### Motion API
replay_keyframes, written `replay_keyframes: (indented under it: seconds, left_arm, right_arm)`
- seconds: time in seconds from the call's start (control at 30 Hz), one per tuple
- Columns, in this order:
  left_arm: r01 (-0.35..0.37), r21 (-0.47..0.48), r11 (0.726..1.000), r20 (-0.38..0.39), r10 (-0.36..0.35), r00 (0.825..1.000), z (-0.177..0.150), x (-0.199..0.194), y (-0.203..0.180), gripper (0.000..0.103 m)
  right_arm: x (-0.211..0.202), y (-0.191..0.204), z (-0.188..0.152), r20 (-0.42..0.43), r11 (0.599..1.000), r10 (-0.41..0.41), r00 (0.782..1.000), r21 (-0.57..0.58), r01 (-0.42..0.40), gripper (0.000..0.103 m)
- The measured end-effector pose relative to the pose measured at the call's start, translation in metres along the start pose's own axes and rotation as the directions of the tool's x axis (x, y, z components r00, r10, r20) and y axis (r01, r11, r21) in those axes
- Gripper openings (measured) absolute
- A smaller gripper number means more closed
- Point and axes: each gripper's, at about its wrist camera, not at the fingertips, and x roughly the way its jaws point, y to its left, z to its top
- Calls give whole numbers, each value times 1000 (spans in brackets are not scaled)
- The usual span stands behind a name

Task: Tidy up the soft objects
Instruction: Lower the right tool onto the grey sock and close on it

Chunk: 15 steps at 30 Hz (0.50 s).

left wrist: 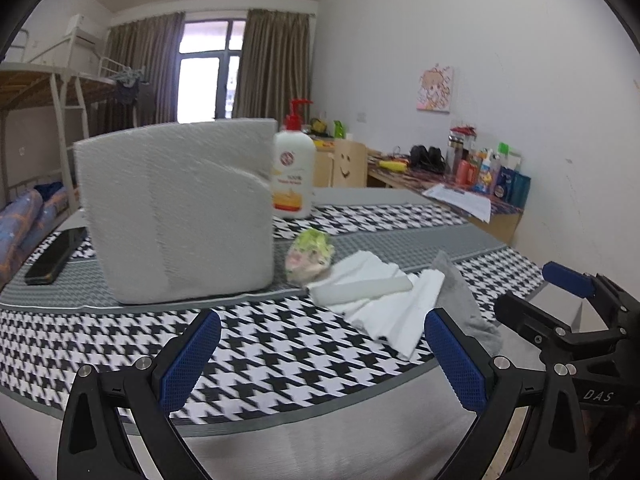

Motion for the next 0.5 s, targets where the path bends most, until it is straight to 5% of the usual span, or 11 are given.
replay_keyframes:
  seconds: [0.5]
  left_arm:
    - [30, 25, 999, -80, -27, 996, -1, 32, -17, 102]
  right_arm:
    - [28, -23, -11, -89, 999, 2, 996, 42, 2, 101]
